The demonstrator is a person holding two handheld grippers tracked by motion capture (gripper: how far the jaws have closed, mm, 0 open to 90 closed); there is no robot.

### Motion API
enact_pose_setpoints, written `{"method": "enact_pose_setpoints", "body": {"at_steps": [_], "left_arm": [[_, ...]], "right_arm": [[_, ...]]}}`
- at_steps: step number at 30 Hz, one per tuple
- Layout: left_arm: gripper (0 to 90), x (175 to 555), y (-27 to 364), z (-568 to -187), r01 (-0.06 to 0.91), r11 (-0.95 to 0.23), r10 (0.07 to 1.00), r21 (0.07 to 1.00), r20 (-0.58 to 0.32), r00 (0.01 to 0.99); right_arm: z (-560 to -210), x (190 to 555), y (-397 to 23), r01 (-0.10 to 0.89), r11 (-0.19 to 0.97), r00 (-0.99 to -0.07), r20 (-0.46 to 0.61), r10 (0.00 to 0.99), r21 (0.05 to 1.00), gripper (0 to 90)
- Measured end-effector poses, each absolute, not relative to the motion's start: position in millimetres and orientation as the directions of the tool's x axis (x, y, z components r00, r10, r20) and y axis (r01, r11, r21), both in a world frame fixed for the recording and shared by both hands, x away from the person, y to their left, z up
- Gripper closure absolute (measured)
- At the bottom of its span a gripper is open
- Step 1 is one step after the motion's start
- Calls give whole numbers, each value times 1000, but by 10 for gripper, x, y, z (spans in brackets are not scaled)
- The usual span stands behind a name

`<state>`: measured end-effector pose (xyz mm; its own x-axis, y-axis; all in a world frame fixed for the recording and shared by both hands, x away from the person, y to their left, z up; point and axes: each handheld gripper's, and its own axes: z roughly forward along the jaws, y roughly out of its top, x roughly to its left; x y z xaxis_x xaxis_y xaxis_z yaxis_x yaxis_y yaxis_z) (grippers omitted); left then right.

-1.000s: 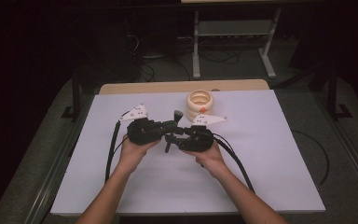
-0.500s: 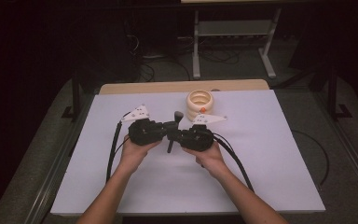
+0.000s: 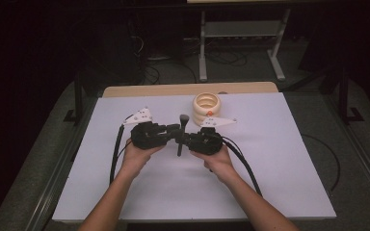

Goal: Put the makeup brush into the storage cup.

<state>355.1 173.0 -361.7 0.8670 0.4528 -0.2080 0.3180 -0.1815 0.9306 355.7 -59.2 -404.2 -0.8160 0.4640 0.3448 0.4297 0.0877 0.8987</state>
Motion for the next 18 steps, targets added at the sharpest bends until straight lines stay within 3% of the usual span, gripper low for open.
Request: {"method": "enact_pose_setpoints", "body": {"at_steps": [18], "left_arm": [[453,3515,1962,-3501,281,-181,461,942,-171,871]], "right_arm": [[-3997,3573,-740,365,164,-828,239,508,916,769]]}}
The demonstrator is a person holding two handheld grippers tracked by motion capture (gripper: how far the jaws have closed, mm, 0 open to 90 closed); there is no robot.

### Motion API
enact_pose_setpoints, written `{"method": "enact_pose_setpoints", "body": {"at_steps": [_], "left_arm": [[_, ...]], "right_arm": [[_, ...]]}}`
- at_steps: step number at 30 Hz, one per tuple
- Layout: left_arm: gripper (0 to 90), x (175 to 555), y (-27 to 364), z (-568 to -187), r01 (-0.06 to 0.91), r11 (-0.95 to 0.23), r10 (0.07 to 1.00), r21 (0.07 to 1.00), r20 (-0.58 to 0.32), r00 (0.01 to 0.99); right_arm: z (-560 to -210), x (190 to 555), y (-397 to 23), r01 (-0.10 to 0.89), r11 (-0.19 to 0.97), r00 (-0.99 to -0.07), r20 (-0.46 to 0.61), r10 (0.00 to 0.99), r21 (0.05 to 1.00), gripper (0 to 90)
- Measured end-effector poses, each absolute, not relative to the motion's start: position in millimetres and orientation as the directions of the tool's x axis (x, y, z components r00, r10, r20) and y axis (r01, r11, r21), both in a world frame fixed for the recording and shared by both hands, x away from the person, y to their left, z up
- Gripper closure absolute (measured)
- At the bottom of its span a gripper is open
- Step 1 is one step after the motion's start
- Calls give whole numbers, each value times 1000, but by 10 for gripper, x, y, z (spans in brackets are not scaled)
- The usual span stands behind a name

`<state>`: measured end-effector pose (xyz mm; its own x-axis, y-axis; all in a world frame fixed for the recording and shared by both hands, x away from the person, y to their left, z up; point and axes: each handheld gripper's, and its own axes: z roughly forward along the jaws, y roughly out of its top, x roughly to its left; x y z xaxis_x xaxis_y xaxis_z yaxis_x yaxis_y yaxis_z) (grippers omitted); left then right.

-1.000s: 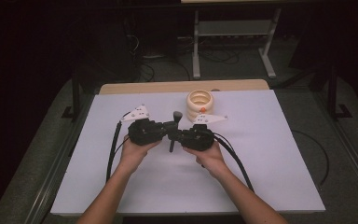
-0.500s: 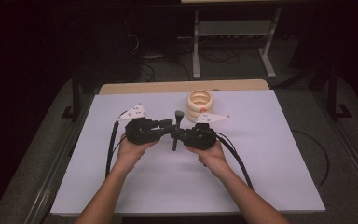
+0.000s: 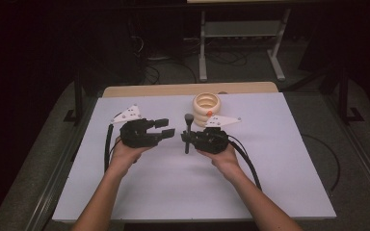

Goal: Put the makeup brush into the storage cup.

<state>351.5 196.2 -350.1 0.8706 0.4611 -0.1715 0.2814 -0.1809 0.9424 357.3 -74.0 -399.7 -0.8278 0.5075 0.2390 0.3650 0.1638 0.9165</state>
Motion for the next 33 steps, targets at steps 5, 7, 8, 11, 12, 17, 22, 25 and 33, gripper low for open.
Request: {"method": "enact_pose_setpoints", "body": {"at_steps": [5,7,8,11,12,17,22,25,33], "left_arm": [[397,3464,2000,-3523,264,-201,465,943,-145,873],[370,3443,2025,-3532,256,-215,470,942,-130,873],[360,3429,2040,-3538,257,-219,473,941,-128,872],[322,3400,2084,-3550,252,-223,485,942,-117,867],[310,3390,2102,-3553,252,-227,489,941,-114,865],[244,3342,2173,-3584,251,-220,514,943,-107,851],[188,3281,2291,-3640,257,-203,539,945,-111,835],[169,3238,2407,-3664,256,-189,556,948,-111,823],[126,3122,2597,-3751,276,-186,578,943,-123,807]], "right_arm": [[-3982,3571,-758,353,184,-824,213,524,917,769],[-3977,3570,-766,349,193,-824,202,530,917,769],[-3973,3567,-772,348,200,-823,196,533,916,769],[-3961,3564,-792,344,204,-818,185,545,917,769],[-3955,3564,-801,345,207,-817,184,547,916,769],[-3934,3583,-838,340,204,-813,178,554,918,769],[-3931,3608,-871,342,222,-805,162,571,913,769],[-3912,3608,-907,342,221,-799,159,579,914,769],[-3878,3614,-963,341,227,-788,146,598,912,768]]}}
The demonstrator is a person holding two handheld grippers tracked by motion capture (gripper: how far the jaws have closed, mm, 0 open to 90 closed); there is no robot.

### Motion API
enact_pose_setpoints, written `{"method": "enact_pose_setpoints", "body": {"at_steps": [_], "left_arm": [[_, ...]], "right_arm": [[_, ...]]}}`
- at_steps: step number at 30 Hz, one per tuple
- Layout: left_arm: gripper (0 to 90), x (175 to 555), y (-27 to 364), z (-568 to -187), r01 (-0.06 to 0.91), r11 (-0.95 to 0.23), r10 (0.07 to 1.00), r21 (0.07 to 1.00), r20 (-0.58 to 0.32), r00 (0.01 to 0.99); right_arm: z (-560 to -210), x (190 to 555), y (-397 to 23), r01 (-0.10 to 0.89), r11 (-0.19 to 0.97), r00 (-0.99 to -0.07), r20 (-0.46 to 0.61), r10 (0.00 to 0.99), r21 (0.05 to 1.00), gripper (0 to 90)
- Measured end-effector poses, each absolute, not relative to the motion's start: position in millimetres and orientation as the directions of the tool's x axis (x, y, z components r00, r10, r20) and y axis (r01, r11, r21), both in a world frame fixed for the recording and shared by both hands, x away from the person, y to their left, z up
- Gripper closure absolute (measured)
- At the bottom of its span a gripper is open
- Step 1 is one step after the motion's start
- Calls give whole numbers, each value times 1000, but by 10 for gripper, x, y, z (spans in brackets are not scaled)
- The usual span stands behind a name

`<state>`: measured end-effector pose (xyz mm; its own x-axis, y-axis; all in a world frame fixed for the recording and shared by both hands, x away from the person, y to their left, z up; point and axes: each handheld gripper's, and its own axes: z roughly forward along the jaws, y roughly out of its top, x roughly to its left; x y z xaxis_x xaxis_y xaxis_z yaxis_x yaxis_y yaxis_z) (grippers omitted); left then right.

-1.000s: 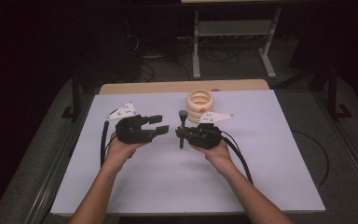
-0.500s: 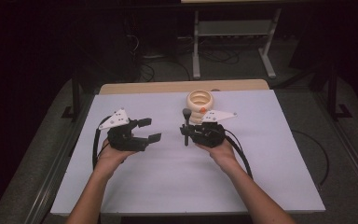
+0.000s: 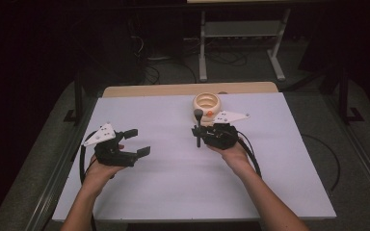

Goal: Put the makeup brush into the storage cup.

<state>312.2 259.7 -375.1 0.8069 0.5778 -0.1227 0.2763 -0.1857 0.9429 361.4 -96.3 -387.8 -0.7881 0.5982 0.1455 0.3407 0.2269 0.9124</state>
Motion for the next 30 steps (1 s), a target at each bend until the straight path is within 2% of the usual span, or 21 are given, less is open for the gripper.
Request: {"method": "enact_pose_setpoints", "body": {"at_steps": [18,30], "left_arm": [[105,2904,2766,-3956,291,-173,586,941,-139,798],[107,2894,2784,-3985,303,-169,594,938,-148,791]], "right_arm": [[-3815,3693,-1128,339,248,-755,104,648,908,769],[-3810,3753,-1241,359,247,-728,104,678,900,768]]}}
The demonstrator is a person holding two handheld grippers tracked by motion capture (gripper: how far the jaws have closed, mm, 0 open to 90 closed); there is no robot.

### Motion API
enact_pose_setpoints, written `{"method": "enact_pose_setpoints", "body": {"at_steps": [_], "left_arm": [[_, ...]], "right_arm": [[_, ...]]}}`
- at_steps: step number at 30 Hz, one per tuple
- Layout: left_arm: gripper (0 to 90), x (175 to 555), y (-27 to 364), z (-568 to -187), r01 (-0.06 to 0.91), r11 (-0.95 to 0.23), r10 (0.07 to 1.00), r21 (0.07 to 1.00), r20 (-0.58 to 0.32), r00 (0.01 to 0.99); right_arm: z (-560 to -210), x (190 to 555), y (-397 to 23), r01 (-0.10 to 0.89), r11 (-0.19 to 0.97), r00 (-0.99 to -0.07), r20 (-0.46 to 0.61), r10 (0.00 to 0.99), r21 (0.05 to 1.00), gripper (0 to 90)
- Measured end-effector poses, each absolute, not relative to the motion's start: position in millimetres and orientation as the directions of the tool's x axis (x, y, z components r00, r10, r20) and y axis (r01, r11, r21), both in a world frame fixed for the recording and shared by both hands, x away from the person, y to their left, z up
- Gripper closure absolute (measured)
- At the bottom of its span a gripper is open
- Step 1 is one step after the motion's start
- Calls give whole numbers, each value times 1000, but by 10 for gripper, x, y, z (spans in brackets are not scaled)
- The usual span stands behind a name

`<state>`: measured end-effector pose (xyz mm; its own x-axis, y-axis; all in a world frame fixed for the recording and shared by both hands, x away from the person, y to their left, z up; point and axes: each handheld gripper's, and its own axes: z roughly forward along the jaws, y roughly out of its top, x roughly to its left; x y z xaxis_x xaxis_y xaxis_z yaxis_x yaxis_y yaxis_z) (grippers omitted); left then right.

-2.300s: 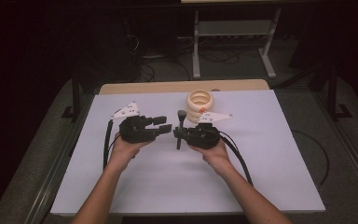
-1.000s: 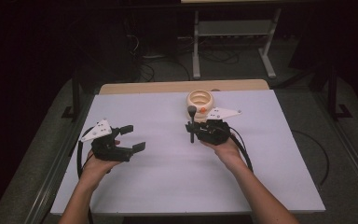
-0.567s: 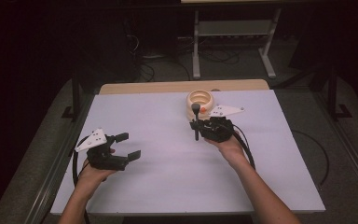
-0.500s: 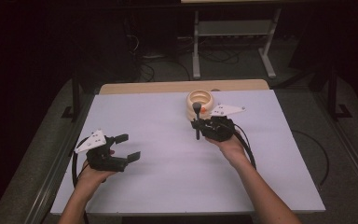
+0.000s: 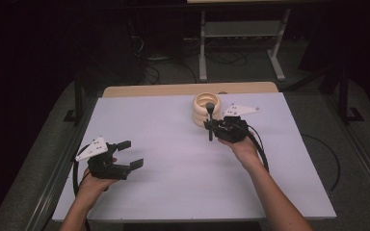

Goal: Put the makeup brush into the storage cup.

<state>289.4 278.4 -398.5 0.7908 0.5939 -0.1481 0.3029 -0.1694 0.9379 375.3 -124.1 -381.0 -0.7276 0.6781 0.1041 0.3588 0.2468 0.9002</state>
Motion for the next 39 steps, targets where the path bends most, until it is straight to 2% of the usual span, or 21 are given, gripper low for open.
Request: {"method": "enact_pose_setpoints", "body": {"at_steps": [19,39], "left_arm": [[109,2876,2777,-3992,303,-171,590,937,-149,794],[109,2871,2771,-3984,307,-162,589,938,-158,792]], "right_arm": [[-3760,3875,-1475,372,238,-672,84,736,897,768],[-3617,4090,-1539,382,233,-626,64,777,894,769]]}}
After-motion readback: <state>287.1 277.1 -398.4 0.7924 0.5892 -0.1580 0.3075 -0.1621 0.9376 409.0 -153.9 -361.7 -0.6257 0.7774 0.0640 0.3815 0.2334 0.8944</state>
